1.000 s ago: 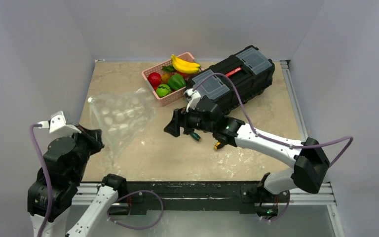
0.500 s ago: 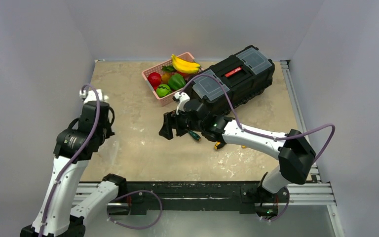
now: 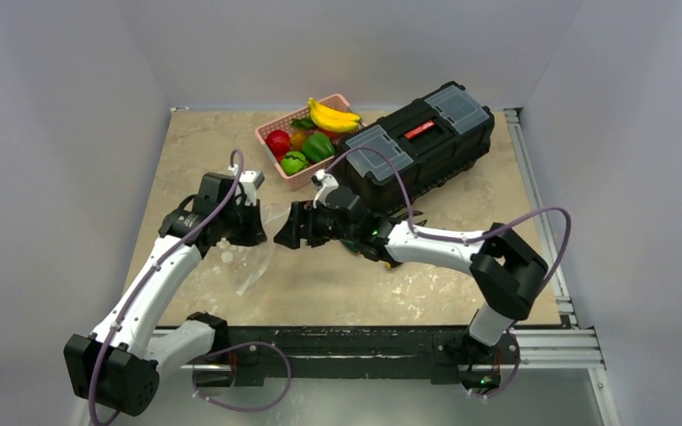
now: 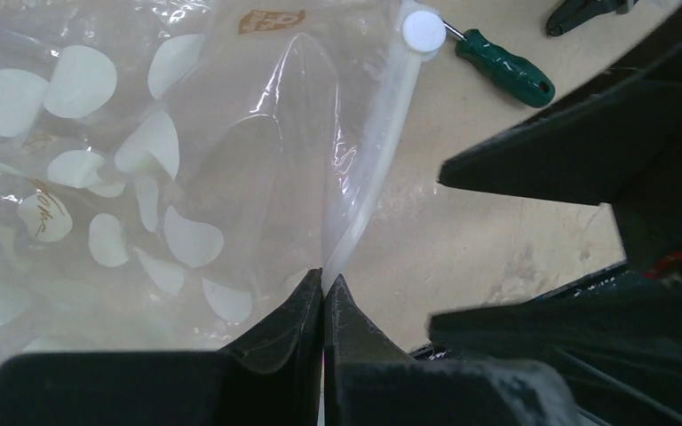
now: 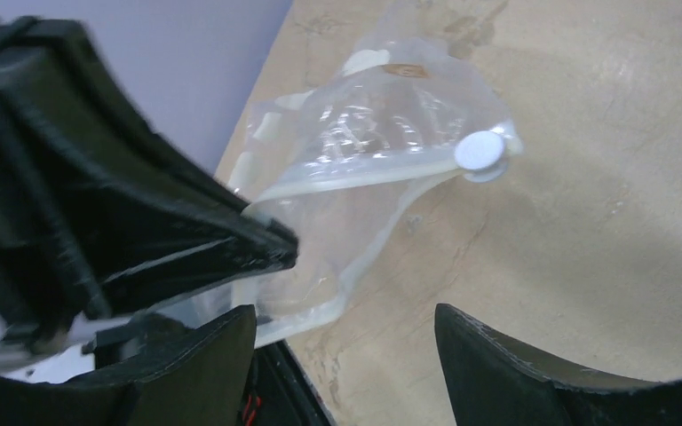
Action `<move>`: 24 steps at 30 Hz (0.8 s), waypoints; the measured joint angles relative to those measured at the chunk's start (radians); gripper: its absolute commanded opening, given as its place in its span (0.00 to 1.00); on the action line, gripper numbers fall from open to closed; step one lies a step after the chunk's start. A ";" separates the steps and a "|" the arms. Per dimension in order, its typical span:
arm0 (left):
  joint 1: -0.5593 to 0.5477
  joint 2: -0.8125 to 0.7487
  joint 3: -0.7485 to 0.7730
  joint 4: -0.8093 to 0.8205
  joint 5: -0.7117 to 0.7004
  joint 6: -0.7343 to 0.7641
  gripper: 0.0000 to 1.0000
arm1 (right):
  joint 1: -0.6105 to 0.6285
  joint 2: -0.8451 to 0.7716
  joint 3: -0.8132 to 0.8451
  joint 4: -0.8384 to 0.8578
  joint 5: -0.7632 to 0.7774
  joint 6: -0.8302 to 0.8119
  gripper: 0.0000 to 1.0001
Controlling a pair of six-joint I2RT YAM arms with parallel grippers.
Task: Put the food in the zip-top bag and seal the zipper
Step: Open the zipper of the food storage bag.
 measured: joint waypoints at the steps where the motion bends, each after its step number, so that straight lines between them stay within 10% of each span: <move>1: 0.000 0.000 -0.005 0.005 0.008 0.002 0.00 | 0.000 0.023 0.003 0.010 0.006 0.019 0.69; 15: 0.000 -0.068 -0.029 0.057 0.013 0.018 0.00 | 0.052 0.248 0.058 0.118 0.108 0.180 0.38; 19: 0.000 -0.069 -0.029 0.058 -0.009 0.020 0.00 | 0.059 0.265 0.074 0.149 0.116 0.177 0.06; 24: -0.008 -0.085 -0.029 0.055 -0.111 0.035 0.17 | 0.061 0.265 0.107 0.159 0.111 0.171 0.00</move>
